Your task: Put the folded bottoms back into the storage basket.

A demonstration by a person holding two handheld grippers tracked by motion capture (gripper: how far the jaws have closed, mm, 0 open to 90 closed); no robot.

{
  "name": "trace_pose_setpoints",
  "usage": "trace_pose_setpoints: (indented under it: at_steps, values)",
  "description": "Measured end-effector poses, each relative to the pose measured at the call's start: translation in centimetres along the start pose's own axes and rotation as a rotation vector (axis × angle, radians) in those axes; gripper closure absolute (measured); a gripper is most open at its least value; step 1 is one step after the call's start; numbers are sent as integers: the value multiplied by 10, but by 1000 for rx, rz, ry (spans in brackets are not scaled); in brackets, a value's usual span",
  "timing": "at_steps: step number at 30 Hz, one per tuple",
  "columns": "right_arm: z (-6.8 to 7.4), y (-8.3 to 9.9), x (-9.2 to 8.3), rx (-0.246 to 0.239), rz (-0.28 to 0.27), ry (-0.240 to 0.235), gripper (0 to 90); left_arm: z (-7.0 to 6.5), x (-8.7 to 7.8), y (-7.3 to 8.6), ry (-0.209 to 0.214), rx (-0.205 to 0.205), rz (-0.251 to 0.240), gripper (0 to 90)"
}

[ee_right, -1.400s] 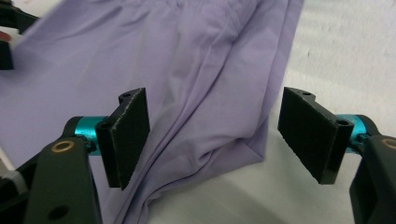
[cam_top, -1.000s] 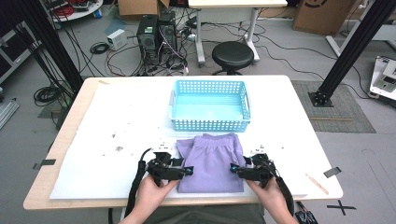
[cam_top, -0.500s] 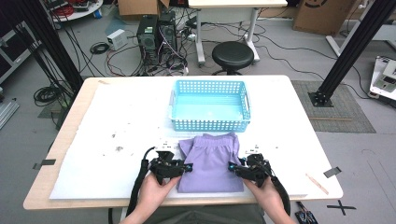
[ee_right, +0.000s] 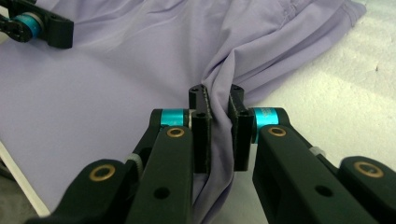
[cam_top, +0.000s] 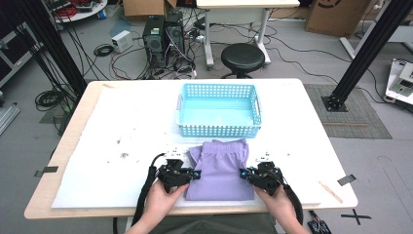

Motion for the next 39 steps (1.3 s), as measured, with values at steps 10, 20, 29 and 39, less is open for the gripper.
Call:
trace_pose_setpoints:
  at_steps: [10, 20, 29, 39]
  values:
    - [1, -5, -7, 15, -50, -37, 835, -3, -7, -4, 26, 16, -31, 846]
    - [11, -21, -27, 3, -123, -78, 837, -10, -21, -20, 44, 42, -77, 846]
    - [21, -46, -49, -25, -181, -106, 837, -14, -47, -53, 64, 94, -143, 846]
    - [24, -99, -69, -52, -256, -114, 837, -5, -74, -113, 33, 141, -227, 846]
Point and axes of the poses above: each handheld gripper's, and its own axes: x roughly forward along the jaws, y roughly out of its underside, z roughly to its left, the point moved 9 cm from there along x, roughly forward along the jaws, and after that the axes turned 6 degrees about x, right-handed, at the moved point
